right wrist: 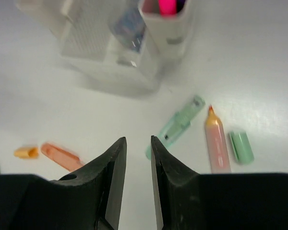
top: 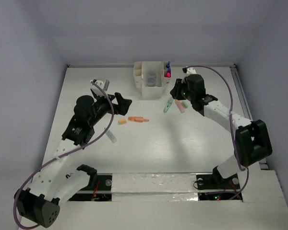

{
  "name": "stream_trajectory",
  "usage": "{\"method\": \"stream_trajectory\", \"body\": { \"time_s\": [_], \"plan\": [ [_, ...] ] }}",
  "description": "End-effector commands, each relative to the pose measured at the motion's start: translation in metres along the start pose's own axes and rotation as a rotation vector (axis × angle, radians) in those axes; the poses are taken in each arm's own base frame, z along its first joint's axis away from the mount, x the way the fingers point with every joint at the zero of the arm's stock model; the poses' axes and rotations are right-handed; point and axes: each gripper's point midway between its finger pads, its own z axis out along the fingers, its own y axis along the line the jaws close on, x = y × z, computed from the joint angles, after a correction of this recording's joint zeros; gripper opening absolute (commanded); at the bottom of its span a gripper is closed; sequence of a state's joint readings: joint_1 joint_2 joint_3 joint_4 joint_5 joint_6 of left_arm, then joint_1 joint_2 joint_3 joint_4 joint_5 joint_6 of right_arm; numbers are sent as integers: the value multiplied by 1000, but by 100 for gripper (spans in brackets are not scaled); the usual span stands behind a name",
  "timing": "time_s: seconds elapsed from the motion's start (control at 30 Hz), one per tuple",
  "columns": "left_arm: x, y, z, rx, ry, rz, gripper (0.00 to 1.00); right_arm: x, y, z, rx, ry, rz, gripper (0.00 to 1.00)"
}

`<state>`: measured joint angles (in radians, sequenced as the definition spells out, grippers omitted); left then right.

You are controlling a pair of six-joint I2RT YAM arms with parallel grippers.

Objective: Sort the stationery into containers
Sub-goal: Pick up the pen from the center of the board.

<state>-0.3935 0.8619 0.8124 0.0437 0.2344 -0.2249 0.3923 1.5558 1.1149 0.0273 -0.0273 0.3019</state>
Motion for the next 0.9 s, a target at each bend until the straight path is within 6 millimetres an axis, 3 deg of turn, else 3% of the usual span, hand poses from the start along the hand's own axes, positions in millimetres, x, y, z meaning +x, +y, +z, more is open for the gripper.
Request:
{"method": "stream_trajectory", "body": {
  "time_s": [0.0, 0.1, 0.3, 0.37, 0.47, 0.5, 0.53, 0.6, 0.63, 0.7, 0.73, 0.8, 0.87],
  "plan": [
    [-23, -4, 1, 1, -59, 24, 99, 20, -3, -18, 11, 61, 11, 33],
    [-16, 1, 7, -17, -31, 20, 99, 34, 2, -24, -31, 102, 17, 33],
    [-1, 11, 19, -52, 25, 18, 99, 75, 61, -29, -241, 241, -17, 38],
    [1, 15, 20, -68, 31, 20, 99, 90, 85, -30, -315, 283, -18, 39],
    [-2, 19, 19, -95, 19, 23, 99, 94, 112, -24, -375, 288, -40, 41],
    [-3, 21, 18, -105, 15, 23, 99, 108, 127, -21, -409, 323, -64, 41],
    [-4, 23, 17, -118, 10, 22, 99, 110, 138, -20, -436, 326, -83, 43],
    [-12, 31, 11, -178, -22, 20, 99, 107, 163, -17, -507, 321, -126, 44],
    [-15, 36, 7, -209, -40, 20, 99, 119, 175, -15, -540, 350, -138, 45],
    [-28, 51, -7, -311, -113, 11, 99, 110, 194, -13, -605, 339, -137, 45],
    [-32, 62, -14, -369, -138, 5, 99, 123, 206, -15, -650, 373, -151, 45],
    [-40, 64, -23, -400, -177, -10, 99, 120, 223, -13, -689, 369, -175, 46],
    [-48, 74, -33, -463, -211, -21, 99, 139, 242, -12, -710, 411, -212, 47]
  ]
}}
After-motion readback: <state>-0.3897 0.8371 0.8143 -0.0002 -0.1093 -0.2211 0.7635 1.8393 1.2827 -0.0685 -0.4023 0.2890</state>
